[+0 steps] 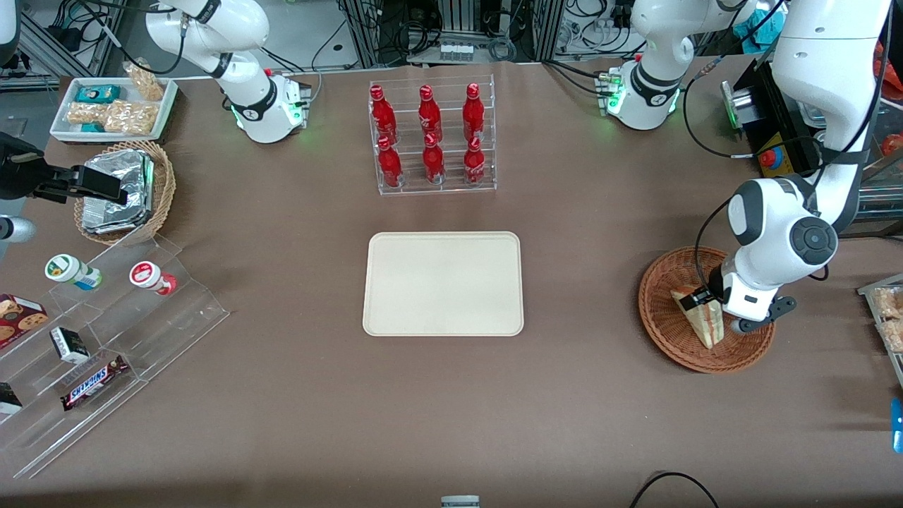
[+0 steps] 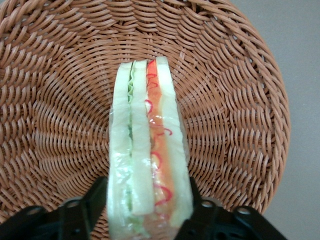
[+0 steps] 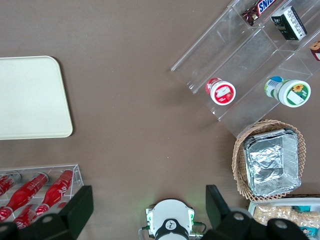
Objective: Place sandwich from basket to tray
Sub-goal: 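Close the left gripper on the sandwich and lift it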
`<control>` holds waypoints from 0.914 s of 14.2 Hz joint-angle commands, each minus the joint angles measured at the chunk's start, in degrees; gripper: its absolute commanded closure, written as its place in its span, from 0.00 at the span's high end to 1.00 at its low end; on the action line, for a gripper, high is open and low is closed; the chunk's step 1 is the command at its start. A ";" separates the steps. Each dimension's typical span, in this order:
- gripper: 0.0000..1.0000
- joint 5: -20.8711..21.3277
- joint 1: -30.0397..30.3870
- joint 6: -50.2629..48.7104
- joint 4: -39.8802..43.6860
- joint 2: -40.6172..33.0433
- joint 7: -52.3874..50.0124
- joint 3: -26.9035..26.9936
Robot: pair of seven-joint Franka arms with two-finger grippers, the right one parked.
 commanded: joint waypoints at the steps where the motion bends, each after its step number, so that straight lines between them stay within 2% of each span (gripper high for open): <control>1: 0.15 0.02 0.23 0.22 -0.12 -0.64 0.00 -0.16; 4: 0.13 0.10 0.14 -0.74 0.23 -2.12 -0.18 -0.16; 8: 0.13 0.19 -0.83 -9.42 0.93 -7.65 0.26 -1.03; 13: 0.13 -0.16 -7.22 -23.75 3.12 -13.38 2.37 -8.14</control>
